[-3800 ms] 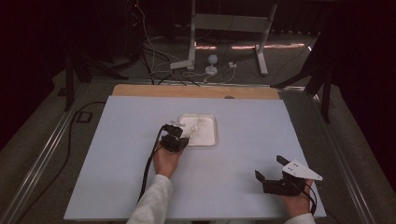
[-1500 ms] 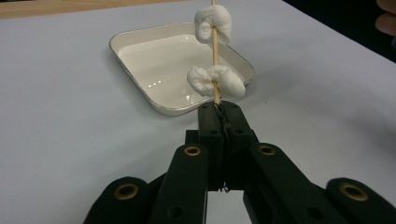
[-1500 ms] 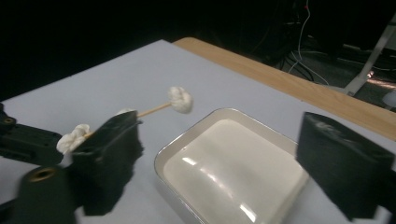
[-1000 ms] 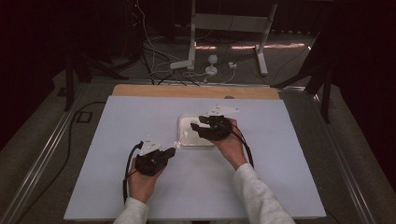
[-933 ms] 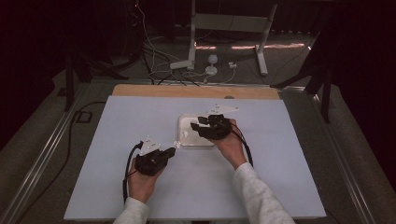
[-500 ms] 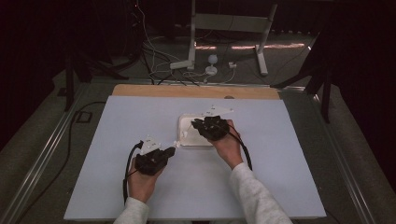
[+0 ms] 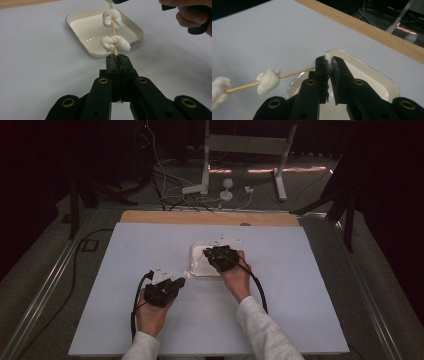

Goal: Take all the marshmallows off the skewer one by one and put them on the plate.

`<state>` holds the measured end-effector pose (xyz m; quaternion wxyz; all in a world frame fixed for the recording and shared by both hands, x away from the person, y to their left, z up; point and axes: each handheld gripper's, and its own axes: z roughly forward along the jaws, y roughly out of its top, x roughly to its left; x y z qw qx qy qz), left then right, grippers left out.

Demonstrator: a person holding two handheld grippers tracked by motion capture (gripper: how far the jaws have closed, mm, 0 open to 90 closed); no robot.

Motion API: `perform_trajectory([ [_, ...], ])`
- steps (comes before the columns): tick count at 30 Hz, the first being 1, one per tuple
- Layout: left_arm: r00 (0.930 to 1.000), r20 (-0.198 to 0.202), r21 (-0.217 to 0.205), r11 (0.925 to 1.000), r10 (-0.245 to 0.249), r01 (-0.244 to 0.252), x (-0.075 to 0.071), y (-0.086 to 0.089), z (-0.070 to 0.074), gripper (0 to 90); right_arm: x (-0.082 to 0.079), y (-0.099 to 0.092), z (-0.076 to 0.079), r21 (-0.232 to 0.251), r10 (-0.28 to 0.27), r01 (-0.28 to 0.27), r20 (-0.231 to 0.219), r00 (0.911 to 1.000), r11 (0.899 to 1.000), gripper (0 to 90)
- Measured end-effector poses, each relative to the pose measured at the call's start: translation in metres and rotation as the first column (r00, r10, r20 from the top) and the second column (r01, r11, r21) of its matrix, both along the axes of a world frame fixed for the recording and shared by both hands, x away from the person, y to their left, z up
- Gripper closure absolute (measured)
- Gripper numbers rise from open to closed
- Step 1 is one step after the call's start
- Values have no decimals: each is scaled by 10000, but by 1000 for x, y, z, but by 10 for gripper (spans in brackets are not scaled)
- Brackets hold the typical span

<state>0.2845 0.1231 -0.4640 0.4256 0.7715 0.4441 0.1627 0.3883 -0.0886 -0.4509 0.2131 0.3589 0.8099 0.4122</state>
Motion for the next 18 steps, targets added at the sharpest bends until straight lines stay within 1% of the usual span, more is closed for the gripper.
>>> perform_trajectory([
  [1, 10000, 1, -23, 10000, 46, -46, 0, 0, 0, 900, 1, 1, -1, -4, -72, 72, -61, 10000, 10000, 849],
  [3, 10000, -58, 67, 10000, 64, -64, 0, 0, -1, 900, 2, 3, -3, -41, -308, 308, -52, 9995, 9995, 853],
  [4, 10000, -56, 114, 9999, 68, -67, -2, 1, 0, 900, 6, 0, -3, -378, -1271, 1284, 365, 9912, 9910, 858],
  [5, 9999, -85, 101, 9999, 123, -123, -3, 5, 0, 900, 6, 0, -3, -378, -1271, 1284, 365, 9912, 9910, 858],
  [6, 9998, -90, -17, 9998, 200, -200, -2, 9, 0, 900, 15, -17, -2, 725, -1382, 1407, -381, 9897, 9874, 854],
  [7, 9997, -63, -169, 9996, 243, -244, -1, 12, 0, 900, 15, -17, -2, 725, -1382, 1407, -381, 9897, 9874, 854],
  [8, 9995, -81, -278, 9991, 317, -320, 0, 14, -1, 900, 17, -21, 0, 921, -1154, 1208, -614, 9914, 9884, 850],
  [11, 9992, -50, -343, 9986, 389, -391, 1, 14, -1, 900, 15, -21, 0, 631, -652, 692, -635, 9959, 9956, 840],
  [12, 9992, 4, -330, 9987, 394, -394, 0, 14, 0, 900, 15, -20, -2, 596, -620, 662, -705, 9956, 9960, 837],
  [13, 9992, 46, -338, 9986, 403, -401, -1, 14, 1, 899, 16, -20, -6, 604, -577, 635, -938, 9939, 9962, 830],
  [14, 9992, 65, -369, 9985, 399, -396, -1, 14, 1, 899, 16, -20, -6, 604, -577, 635, -938, 9939, 9962, 830],
  [15, 9992, 89, -413, 9984, 396, -392, 0, 15, 1, 899, 17, -20, -9, 581, -596, 658, -1032, 9929, 9961, 827],
  [17, 9992, 87, -367, 9986, 382, -379, 0, 14, 0, 899, 19, -22, -12, 647, -565, 655, -1325, 9896, 9958, 816],
  [18, 9992, 71, -348, 9987, 384, -381, 0, 14, -1, 899, 20, -22, -14, 562, -603, 687, -1383, 9886, 9961, 809],
])
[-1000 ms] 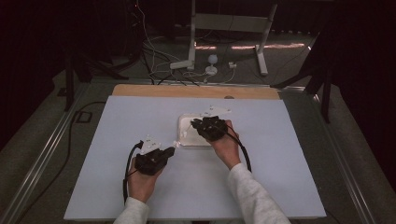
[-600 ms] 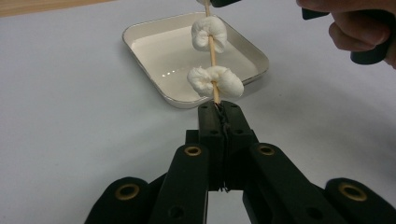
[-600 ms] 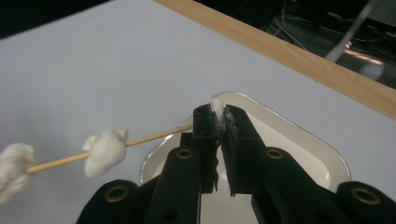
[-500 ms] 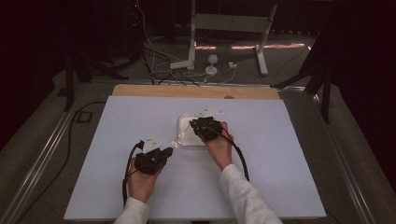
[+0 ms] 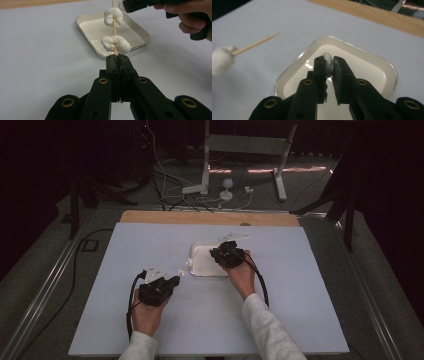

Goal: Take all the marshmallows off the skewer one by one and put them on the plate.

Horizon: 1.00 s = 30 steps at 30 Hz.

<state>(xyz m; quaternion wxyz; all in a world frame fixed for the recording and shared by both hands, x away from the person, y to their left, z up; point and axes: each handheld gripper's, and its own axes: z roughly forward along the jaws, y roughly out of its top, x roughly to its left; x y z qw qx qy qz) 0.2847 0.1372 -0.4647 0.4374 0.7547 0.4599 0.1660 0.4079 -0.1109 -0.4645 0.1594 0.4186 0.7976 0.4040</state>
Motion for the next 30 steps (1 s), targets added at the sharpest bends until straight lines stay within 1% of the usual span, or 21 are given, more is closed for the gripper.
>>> perform_trajectory([
  [2, 10000, -45, 8, 10000, -13, 13, 1, -1, -2, 899, 2, -2, -2, -40, -60, 59, -150, 9999, 10000, 748],
  [6, 10000, -70, 44, 10000, -44, 44, 1, -2, -3, 898, 3, -4, -5, -341, -30, 21, -262, 9997, 9994, 632],
  [10, 9999, -113, 99, 9999, -104, 106, 2, -4, -5, 898, 4, -5, -6, -370, -94, 80, -377, 9992, 9993, 540],
  [11, 9999, -117, 131, 9998, -125, 127, 2, -5, -5, 898, 4, -6, -7, -305, -99, 85, -459, 9989, 9995, 520],
  [12, 9998, -136, 165, 9997, -174, 177, 2, -6, -6, 898, 4, -6, -7, -305, -99, 85, -459, 9989, 9995, 520],
  [13, 9995, -169, 223, 9994, -255, 259, 3, -7, -7, 898, 5, -6, -7, -69, -127, 124, -582, 9982, 9999, 502],
  [14, 9993, -220, 285, 9991, -307, 313, 3, -9, -8, 898, 5, -6, -7, -69, -127, 124, -582, 9982, 9999, 502],
  [15, 9988, -271, 347, 9986, -399, 408, 4, -11, -10, 898, 5, -7, -7, 170, -127, 138, -644, 9978, 9998, 493],
  [20, 9973, -473, 576, 9966, -559, 586, 5, -18, -15, 898, 3, -5, -7, 323, 30, -8, -662, 9978, 9995, 486],
  [28, 9975, -512, 629, 9967, -481, 513, 6, -18, -17, 898, 2, -4, -6, 491, 202, -169, -666, 9976, 9987, 484],
  [30, 9978, -488, 604, 9970, -451, 480, 6, -17, -17, 898, 0, -3, -5, 621, 262, -220, -665, 9974, 9978, 477],
])
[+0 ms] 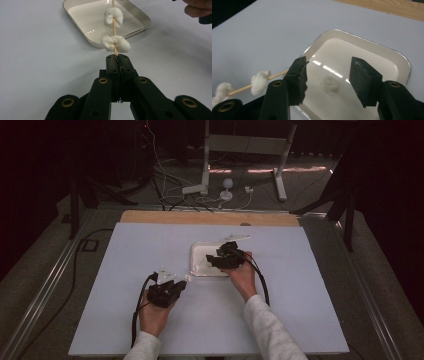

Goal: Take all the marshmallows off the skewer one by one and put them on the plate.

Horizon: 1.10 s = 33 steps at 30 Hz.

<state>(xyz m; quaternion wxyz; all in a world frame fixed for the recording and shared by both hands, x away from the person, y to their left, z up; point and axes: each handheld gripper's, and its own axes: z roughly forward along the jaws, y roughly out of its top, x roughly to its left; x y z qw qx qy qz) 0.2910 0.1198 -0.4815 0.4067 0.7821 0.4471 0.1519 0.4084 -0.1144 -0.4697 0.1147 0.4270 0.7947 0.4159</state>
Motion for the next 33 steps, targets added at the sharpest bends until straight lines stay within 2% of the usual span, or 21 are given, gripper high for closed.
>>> perform_trajectory([
  [4, 10000, 26, -60, 10000, 56, -56, 0, 0, 0, 898, -9, 4, 4, 150, 532, -533, 79, 9986, 9985, 460],
  [12, 9999, 32, -58, 9999, 111, -111, 0, -1, 0, 897, -26, 14, 7, 502, 1148, -1160, 253, 9931, 9920, 474],
  [19, 10000, 63, -263, 9996, 51, -49, -1, -1, 2, 898, -38, 24, 6, 478, 1656, -1674, 388, 9854, 9847, 554],
  [26, 9998, 149, -442, 9990, 107, -101, -2, 0, 4, 898, -42, 30, 1, 544, 1742, -1755, 283, 9843, 9830, 648],
  [33, 9998, 196, -597, 9982, 73, -62, -2, 0, 4, 899, -42, 27, -1, 829, 1477, -1487, 180, 9889, 9854, 758],
])
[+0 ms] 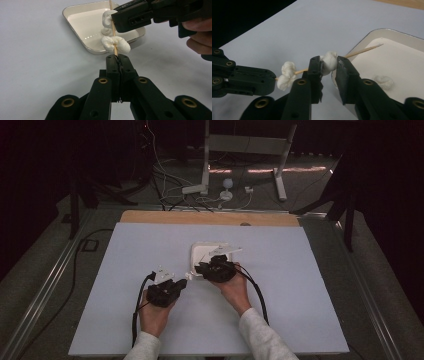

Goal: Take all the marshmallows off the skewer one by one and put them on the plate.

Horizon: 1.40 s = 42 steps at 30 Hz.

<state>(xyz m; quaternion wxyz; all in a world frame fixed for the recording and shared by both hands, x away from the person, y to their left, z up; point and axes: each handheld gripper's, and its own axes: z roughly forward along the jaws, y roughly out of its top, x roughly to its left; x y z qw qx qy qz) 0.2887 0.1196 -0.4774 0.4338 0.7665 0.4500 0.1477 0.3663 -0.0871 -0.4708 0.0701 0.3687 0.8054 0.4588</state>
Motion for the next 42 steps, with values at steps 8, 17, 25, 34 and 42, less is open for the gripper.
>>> perform_trajectory([
  [8, 9999, -1, 52, 9999, 144, -144, -1, -2, 0, 898, -6, 8, -3, -466, -448, 481, 686, 9966, 9978, 827],
  [17, 9992, 68, 102, 9991, 403, -404, -3, -2, 4, 900, -8, 19, -1, -1008, -728, 871, 1374, 9878, 9911, 845],
  [25, 9996, 91, 120, 9995, 281, -283, -8, -3, 10, 900, 3, 11, -3, -1163, -1862, 2045, 1507, 9709, 9719, 860],
  [34, 9993, 365, 101, 9999, 84, -88, -11, -5, 20, 900, 29, -31, 1, -607, -2906, 2952, 754, 9539, 9535, 850],
  [42, 9999, 152, 190, 9998, 80, -83, -8, -5, 13, 900, 28, -31, -1, -179, -2153, 2159, 315, 9760, 9762, 801],
])
